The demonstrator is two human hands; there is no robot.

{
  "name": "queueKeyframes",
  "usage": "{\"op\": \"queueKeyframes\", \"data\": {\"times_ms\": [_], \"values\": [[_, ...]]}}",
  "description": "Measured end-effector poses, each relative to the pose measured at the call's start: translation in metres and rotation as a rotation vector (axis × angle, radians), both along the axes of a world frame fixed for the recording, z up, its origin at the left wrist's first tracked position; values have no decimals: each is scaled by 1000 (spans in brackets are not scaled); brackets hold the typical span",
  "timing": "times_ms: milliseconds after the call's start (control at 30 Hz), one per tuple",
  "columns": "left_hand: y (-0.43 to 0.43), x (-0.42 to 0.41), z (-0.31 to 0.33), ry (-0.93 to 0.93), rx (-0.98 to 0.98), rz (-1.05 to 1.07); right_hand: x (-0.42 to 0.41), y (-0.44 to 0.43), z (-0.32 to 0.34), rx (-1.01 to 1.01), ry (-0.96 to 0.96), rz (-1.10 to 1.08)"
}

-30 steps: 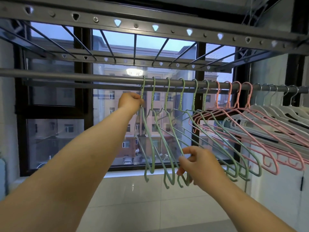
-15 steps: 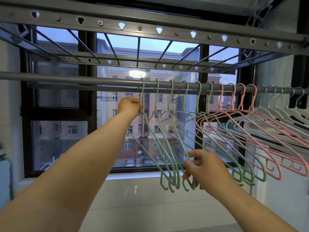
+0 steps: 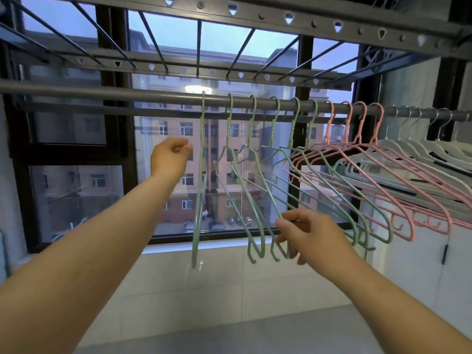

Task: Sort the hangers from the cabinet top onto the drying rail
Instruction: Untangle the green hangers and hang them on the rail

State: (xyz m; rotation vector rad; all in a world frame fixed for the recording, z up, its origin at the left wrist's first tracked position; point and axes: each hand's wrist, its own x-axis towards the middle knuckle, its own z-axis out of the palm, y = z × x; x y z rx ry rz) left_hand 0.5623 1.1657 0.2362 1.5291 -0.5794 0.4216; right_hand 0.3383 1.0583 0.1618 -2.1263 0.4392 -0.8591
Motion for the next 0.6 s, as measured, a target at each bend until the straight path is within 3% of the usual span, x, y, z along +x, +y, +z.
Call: {"op": "queueKeyframes", "data": {"times_ms": [200,367,600], "values": [[46,-74,-72,-85,-4,26,-34,-5,-10,94,-82,103],[68,-177,-83,-269,-10,-30,-76,-22,-16,166,-105,163],[11,-297,-98,-283,-16,-171,-182,-84,-30,170,-33,124]]}}
